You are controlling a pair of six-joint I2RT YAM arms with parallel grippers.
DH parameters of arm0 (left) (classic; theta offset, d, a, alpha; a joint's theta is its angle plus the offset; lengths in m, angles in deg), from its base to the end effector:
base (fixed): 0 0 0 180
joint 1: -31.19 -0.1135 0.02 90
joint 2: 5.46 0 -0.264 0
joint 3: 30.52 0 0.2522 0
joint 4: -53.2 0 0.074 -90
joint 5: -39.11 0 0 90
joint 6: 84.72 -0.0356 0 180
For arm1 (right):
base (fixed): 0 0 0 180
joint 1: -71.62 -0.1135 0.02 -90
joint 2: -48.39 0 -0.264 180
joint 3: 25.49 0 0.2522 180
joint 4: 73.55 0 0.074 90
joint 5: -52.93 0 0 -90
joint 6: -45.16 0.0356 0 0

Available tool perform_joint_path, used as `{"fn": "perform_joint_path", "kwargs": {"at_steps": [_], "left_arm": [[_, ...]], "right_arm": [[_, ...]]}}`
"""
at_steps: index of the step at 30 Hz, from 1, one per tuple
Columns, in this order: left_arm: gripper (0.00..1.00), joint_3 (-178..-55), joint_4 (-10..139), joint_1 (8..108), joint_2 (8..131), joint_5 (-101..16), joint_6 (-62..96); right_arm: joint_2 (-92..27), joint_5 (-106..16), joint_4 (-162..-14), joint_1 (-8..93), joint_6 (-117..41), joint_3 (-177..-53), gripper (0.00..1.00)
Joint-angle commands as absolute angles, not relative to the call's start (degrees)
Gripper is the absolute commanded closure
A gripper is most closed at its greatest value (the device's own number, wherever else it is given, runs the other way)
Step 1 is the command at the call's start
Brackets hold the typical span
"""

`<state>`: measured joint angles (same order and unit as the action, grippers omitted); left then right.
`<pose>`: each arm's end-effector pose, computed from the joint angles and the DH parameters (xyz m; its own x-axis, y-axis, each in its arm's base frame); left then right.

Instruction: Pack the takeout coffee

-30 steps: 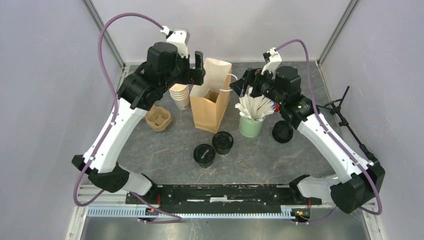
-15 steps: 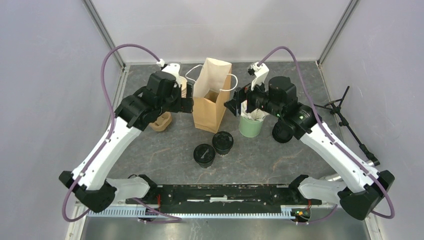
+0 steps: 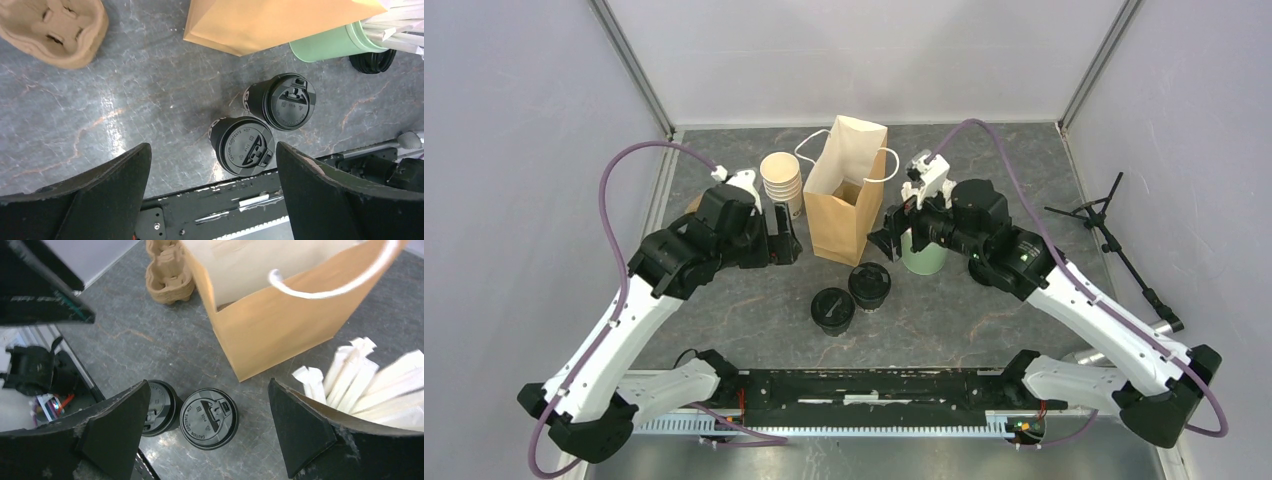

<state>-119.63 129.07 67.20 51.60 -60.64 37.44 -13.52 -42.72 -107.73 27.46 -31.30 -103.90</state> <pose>0.1402 -0.0944 0.3934 -0.7300 -0.1180 -0.6732 0.1087 0.9524 -0.2848 0.1710 0.1709 0.3848 -0.3899 -0.0539 -0.9193 -0.6884 0.6801 0.2521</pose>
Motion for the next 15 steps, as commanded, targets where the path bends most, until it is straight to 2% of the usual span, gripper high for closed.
{"fn": "perform_joint_path", "kwargs": {"at_steps": [1,4,8,15], "left_arm": [[0.0,-118.76,126.95,66.77,50.56,-59.33,45.41],[0.0,-118.05,124.17,66.27,51.18,-57.36,46.89],[0.06,-118.36,120.03,65.29,52.14,-59.17,54.26],[0.08,-119.75,114.38,62.38,53.97,-60.49,66.69]], "right_arm": [[-14.16,-44.15,-105.98,23.28,-39.78,-103.22,0.06],[-15.06,-44.99,-108.32,20.15,-49.89,-103.35,0.06],[-16.7,-44.94,-112.41,17.71,-58.33,-103.11,0.02],[-13.79,-47.35,-107.75,17.58,-67.56,-92.22,0.02]]}}
